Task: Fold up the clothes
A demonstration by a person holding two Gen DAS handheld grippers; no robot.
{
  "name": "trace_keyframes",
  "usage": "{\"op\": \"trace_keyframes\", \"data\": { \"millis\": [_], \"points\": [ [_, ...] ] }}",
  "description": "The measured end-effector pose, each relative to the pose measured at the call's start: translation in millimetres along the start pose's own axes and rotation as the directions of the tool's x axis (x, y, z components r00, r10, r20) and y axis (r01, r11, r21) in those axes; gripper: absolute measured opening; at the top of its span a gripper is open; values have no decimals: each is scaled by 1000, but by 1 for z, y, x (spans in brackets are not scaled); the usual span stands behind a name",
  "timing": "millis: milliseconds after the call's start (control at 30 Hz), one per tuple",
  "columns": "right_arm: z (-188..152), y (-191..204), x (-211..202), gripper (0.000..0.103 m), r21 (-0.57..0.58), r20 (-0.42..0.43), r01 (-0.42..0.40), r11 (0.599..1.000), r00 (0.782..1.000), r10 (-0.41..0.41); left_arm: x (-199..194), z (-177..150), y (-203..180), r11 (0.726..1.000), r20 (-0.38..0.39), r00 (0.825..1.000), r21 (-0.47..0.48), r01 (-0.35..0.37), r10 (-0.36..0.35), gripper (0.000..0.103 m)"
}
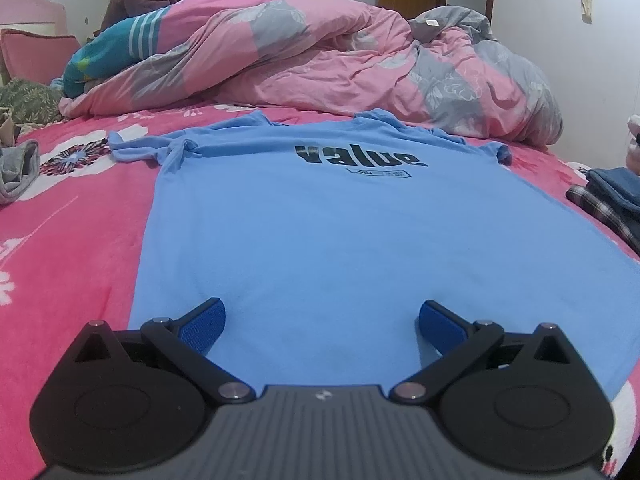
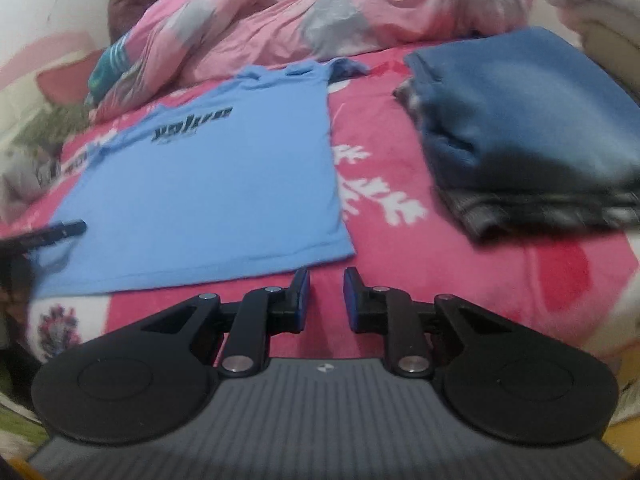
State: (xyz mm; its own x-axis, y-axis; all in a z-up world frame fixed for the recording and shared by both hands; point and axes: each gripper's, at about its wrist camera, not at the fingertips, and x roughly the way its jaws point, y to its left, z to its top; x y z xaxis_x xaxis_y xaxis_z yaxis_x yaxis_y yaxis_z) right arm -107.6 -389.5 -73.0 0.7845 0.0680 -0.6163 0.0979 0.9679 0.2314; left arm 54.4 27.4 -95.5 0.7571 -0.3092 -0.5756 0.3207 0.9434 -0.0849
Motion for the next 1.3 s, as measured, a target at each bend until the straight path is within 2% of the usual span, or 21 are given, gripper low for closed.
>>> {"op": "trace_keyframes", "data": {
  "millis": [133, 300, 367, 400, 433, 500, 667, 867, 1067, 1167, 1300],
  "points": [
    [8, -1, -4, 31, 9, 59, -22, 1000, 998, 21, 0, 1, 0, 1000, -1, 1000, -2, 1, -1, 103],
    [11, -12, 19, 31, 51, 35, -59, 997, 998, 57, 0, 1, 0, 1000, 1, 1000, -4, 3, -3, 103],
    [9, -17, 24, 29, 79, 25, -75, 994, 997, 74, 0, 1, 1, 1000, 3, 1000, -5, 4, -4, 103],
    [8, -19, 22, 21, 100, 33, -84, 992, 996, 81, 0, 1, 1, 1000, 3, 1000, -5, 4, -4, 103],
    [7, -21, 20, 8, 120, 40, -92, 989, 995, 88, 0, 0, 0, 1000, 3, 1000, -5, 3, -3, 103],
    [5, -25, 15, 2, 161, 57, -112, 981, 993, 105, 0, 0, 0, 1000, 3, 1000, -4, 3, -3, 103],
    [0, -34, 6, 0, 249, 96, -169, 954, 984, 149, 0, 0, 0, 1000, 4, 1000, -6, 3, -3, 103],
    [-11, -48, 11, 0, 318, 81, -148, 937, 988, 129, 0, 0, 0, 1000, 3, 1000, -7, 2, -2, 103],
    [-3, -34, -1, 4, 244, 98, -89, 966, 993, 67, -2, 3, -1, 1000, -2, 1000, -9, -6, 6, 103],
    [6, -26, -8, 4, 197, 124, -79, 977, 991, 55, -15, 9, 2, 999, 8, 1000, -44, -18, 19, 103],
    [18, -9, -7, 5, 141, 145, -107, 984, 986, 87, -54, 11, 1, 998, 81, 997, -62, -16, 21, 103]
  ]
}}
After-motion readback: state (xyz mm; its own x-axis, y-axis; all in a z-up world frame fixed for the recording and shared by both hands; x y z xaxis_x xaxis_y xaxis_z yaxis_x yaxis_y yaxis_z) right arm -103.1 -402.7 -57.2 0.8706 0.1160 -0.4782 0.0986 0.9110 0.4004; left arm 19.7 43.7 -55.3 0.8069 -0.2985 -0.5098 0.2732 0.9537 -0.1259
